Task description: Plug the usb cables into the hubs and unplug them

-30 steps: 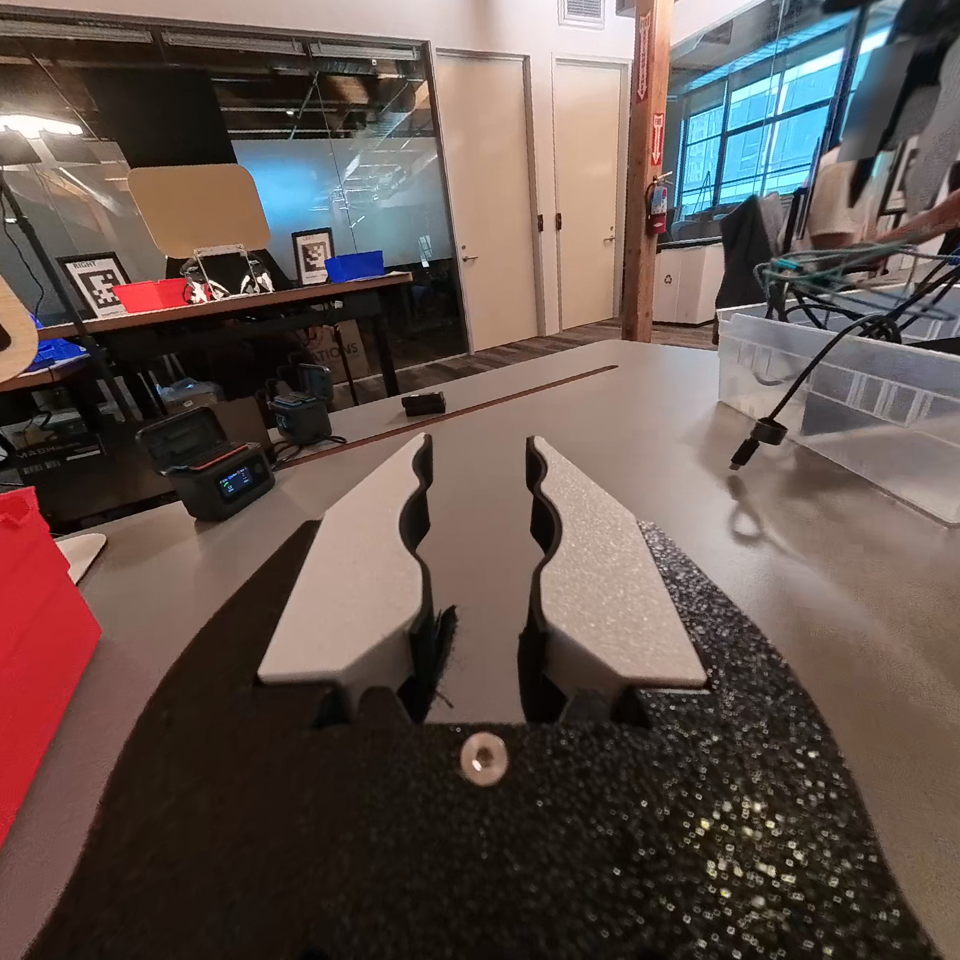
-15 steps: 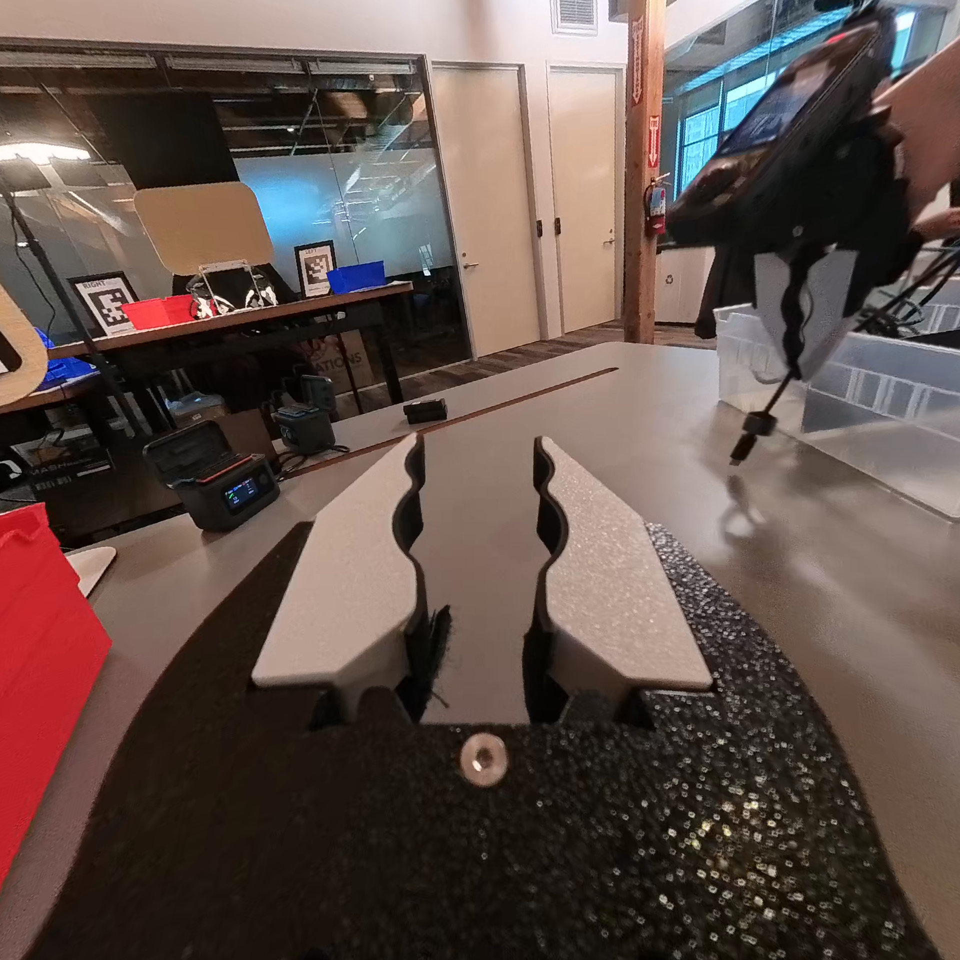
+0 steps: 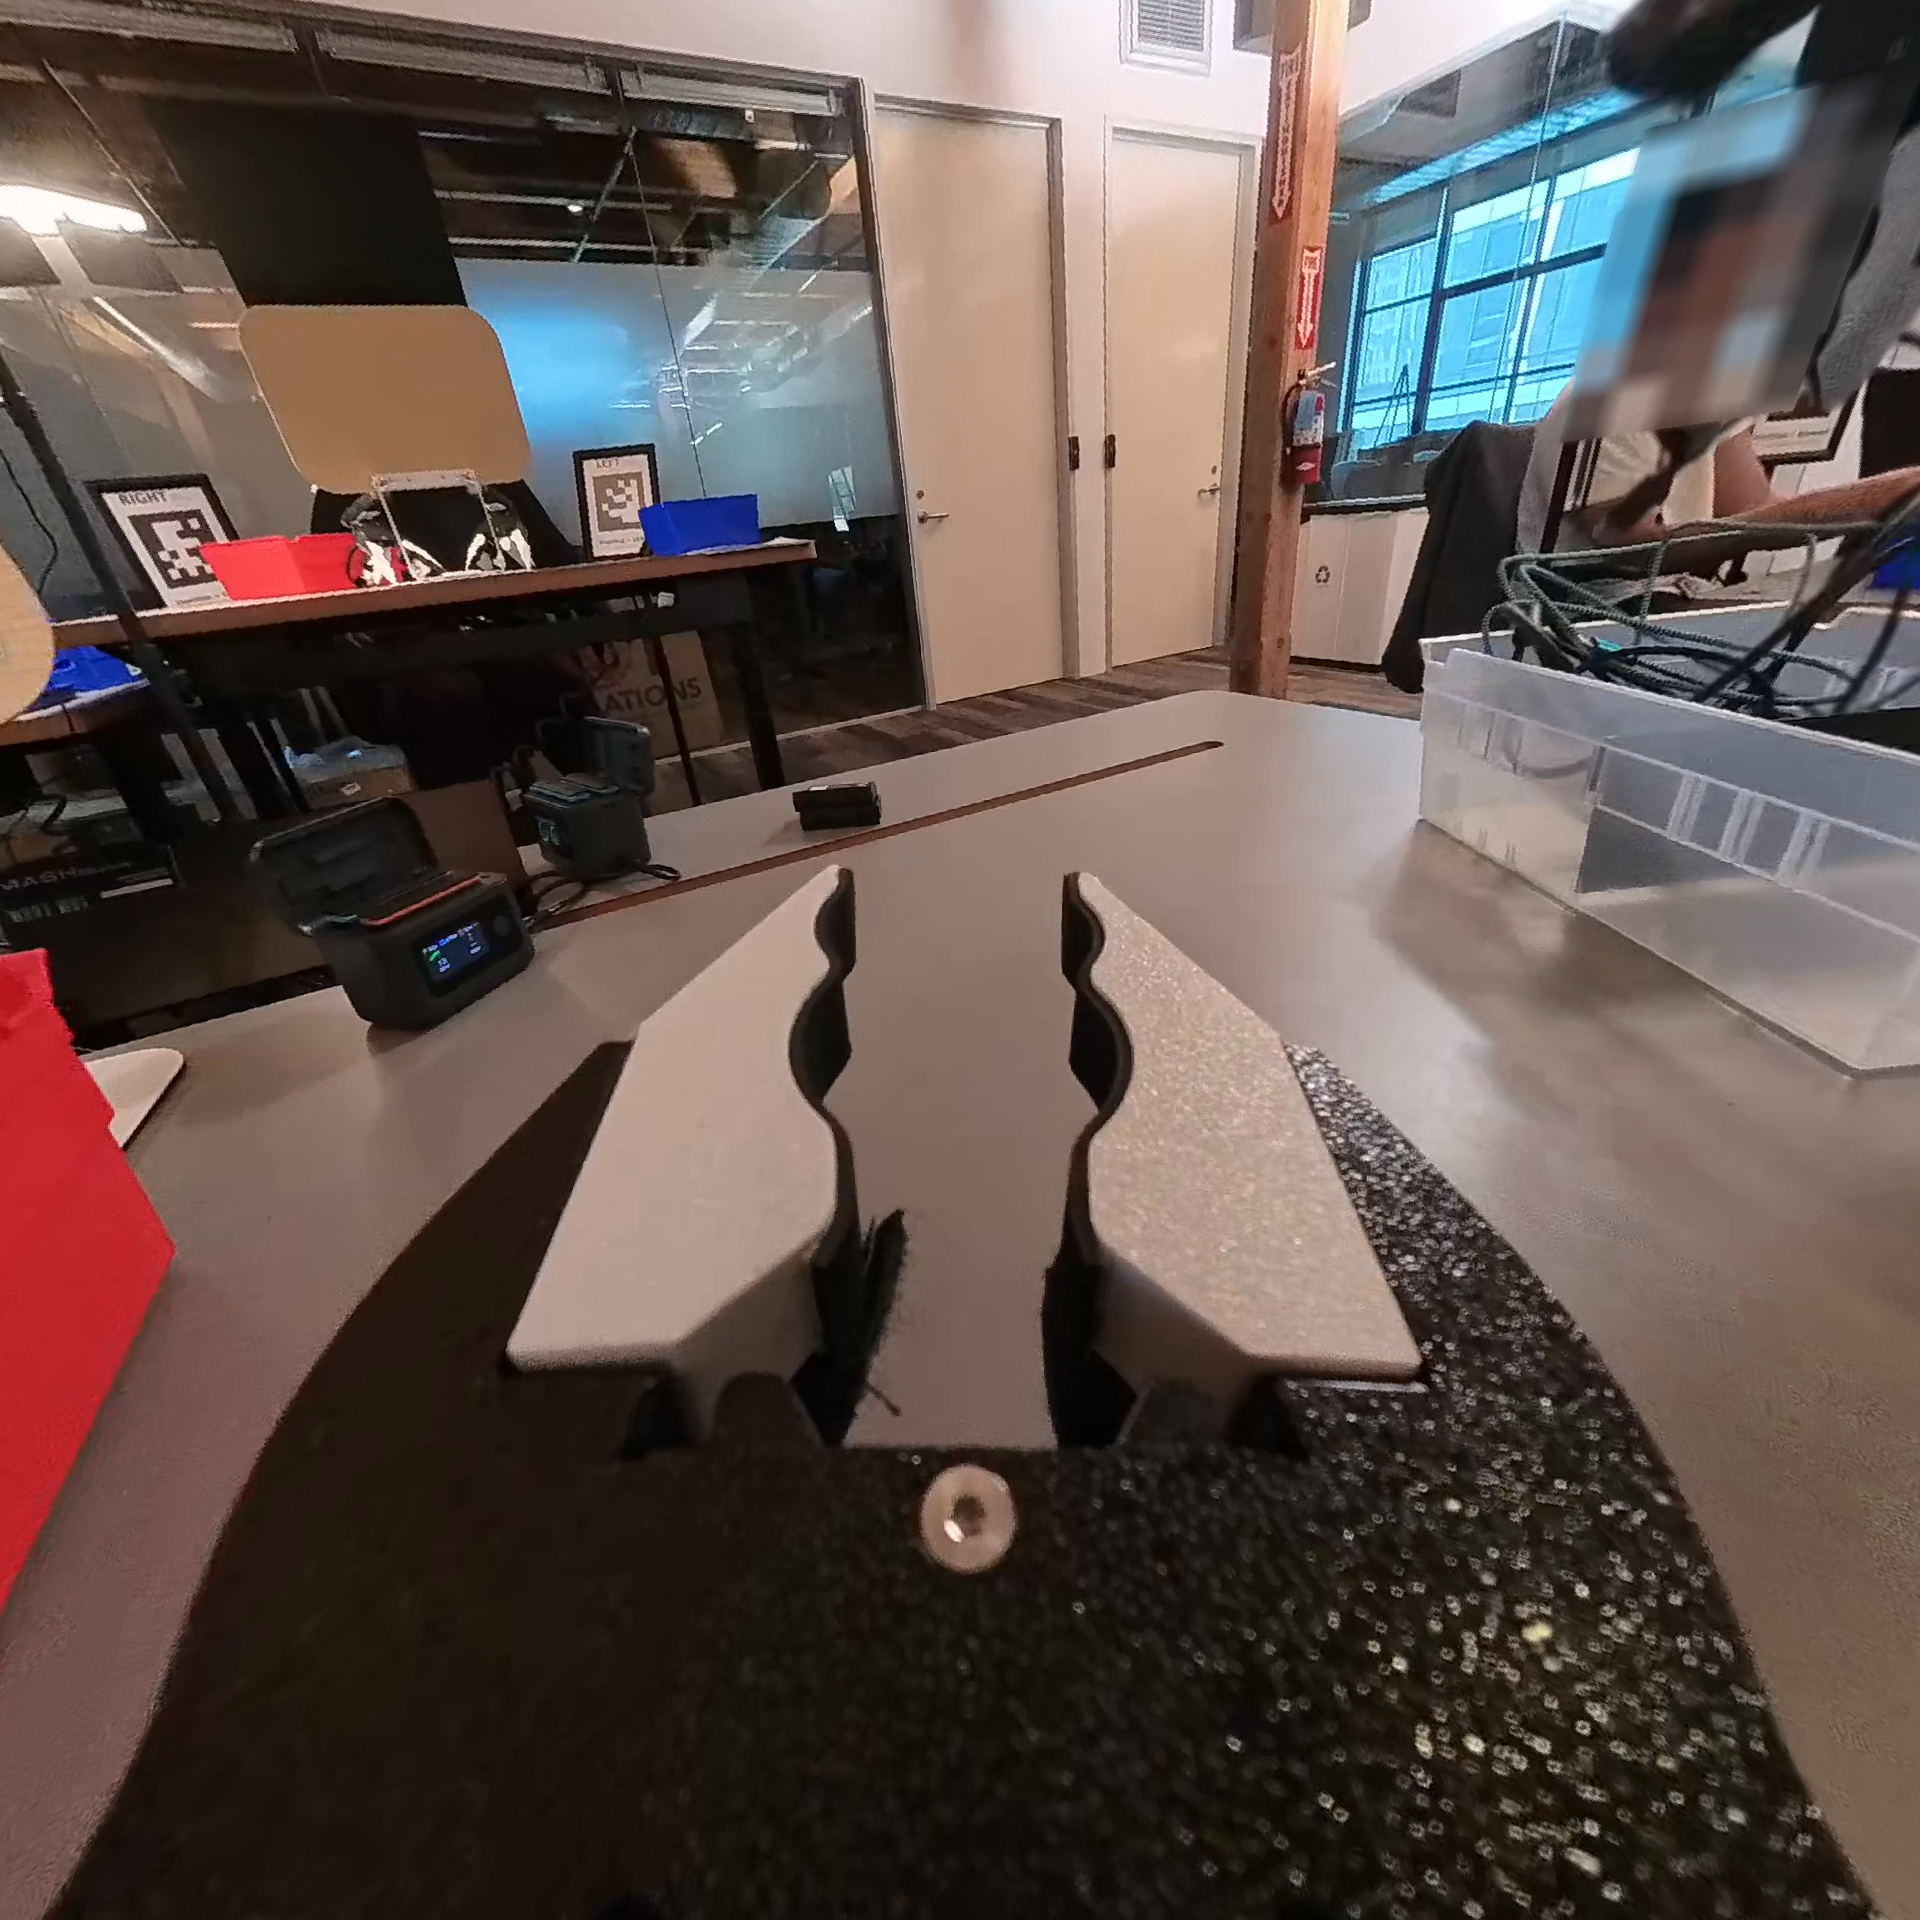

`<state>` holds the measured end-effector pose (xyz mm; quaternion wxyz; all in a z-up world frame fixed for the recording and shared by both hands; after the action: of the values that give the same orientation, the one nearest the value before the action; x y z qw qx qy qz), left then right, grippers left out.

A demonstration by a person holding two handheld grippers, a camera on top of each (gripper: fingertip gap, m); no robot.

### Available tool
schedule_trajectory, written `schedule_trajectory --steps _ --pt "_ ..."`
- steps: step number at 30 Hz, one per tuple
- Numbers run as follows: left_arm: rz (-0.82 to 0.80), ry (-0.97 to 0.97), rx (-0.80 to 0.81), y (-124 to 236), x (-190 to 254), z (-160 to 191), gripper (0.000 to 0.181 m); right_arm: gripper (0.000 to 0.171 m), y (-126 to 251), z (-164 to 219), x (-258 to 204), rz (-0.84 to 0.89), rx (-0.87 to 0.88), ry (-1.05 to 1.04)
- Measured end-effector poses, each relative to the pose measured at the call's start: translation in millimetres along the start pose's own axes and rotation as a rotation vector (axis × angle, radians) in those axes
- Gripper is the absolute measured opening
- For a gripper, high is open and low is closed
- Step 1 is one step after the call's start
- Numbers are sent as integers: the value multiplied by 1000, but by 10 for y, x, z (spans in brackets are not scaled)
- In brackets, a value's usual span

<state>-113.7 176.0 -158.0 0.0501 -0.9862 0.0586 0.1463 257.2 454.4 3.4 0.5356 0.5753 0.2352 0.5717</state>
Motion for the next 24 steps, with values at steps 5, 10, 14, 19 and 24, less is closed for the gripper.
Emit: schedule_trajectory --steps 5,10,14,19,24 --pt "9 21 -17 -19 -6 25 38 0 -561 -184 -64 -20 -111 47" --pt "18 7 -26 -35 18 26 39 0 -998 -304 -195 -109 -118 27" --pt "24 8 -36 -43 23 38 45 28 -993 -207 -146 -138 -89 -133" --pt "119 52 -60 -103 68 44 58 66 -121 151 -104 223 349 -388" --pt "76 17 10 93 -193 -381 66 85 762 74 -1010 240 1150 -638"
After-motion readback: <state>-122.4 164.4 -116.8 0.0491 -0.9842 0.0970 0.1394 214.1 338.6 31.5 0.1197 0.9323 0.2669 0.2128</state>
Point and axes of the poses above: each gripper's, where its closed fingertips meet, y back along the fingers, z out of its underside, x = y × z across the jaws, the point moved 10 cm from there along y, back along the fingers, and after that the axes turned 12 degrees about -y, right-handed, at the moved point
